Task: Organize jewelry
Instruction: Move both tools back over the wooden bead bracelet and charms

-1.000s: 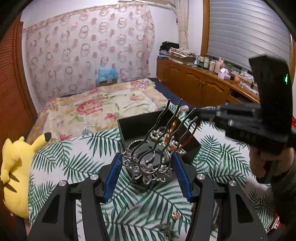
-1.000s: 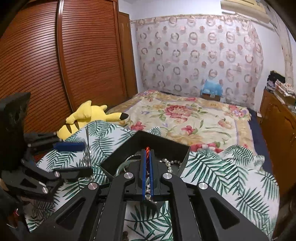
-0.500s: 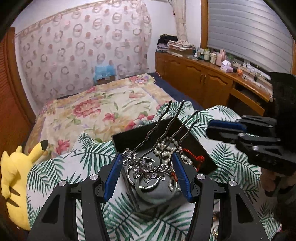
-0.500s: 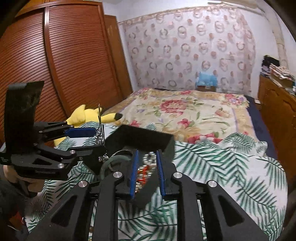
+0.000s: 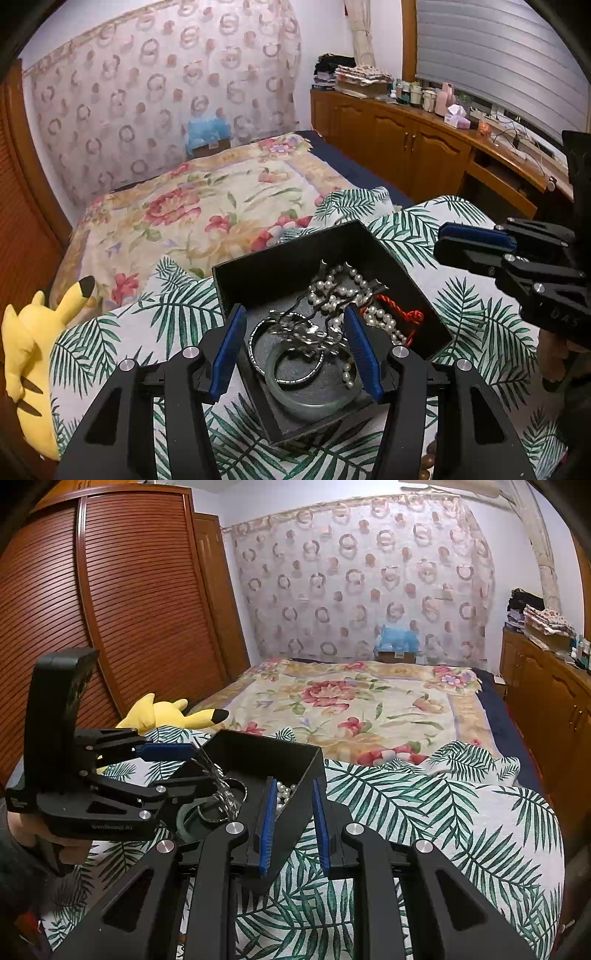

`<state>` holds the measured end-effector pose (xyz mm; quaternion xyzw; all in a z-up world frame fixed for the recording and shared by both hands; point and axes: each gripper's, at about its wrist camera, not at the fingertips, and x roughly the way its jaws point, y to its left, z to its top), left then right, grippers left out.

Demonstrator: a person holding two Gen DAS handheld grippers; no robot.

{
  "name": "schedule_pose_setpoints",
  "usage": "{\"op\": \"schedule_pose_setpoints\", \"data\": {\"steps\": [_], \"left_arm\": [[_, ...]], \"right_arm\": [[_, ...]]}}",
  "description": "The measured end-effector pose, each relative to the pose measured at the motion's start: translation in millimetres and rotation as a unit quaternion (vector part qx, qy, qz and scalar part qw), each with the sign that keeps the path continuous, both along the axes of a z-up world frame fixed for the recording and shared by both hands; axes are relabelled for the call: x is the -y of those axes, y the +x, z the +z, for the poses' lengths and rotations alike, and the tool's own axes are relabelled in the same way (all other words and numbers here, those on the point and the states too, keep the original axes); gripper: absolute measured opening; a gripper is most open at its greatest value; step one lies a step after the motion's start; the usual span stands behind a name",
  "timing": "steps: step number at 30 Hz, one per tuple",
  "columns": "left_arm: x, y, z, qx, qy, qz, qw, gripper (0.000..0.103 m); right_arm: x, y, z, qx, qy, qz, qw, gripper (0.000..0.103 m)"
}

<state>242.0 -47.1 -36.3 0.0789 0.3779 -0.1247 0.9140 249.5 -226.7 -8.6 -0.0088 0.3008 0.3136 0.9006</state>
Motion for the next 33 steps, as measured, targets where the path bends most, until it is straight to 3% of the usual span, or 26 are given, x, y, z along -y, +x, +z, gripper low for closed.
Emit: {"op": "schedule_pose_setpoints", "data": {"steps": [13,22,28,33], "left_arm": [[-13.2,-34.6,12.0,0.021,-0.021,0.005,0.9996,0.053],[-32.4,-68.7,10.7,0.021,-0.039,0.013,0.9989,0.054],[-38.4,-91.6,-6.5,0.001,-0.048,0.015,0.9987,0.055],[-39.6,-108.5,-21.1,-0.013,-0.049,0.015,0.9986,0.055]], "right_arm": [[-15.9,-7.5,14.7,0.013,-0.006,0.013,1.0,0.021],[-20.3,-35.3,31.0,0.022,-0.026,0.027,0.999,0.021],[-15.4,-67.2,24.6,0.009,-0.034,0.03,0.999,0.021],[-9.5,-91.9,0.9,-0.014,-0.054,0.032,0.998,0.021]]}}
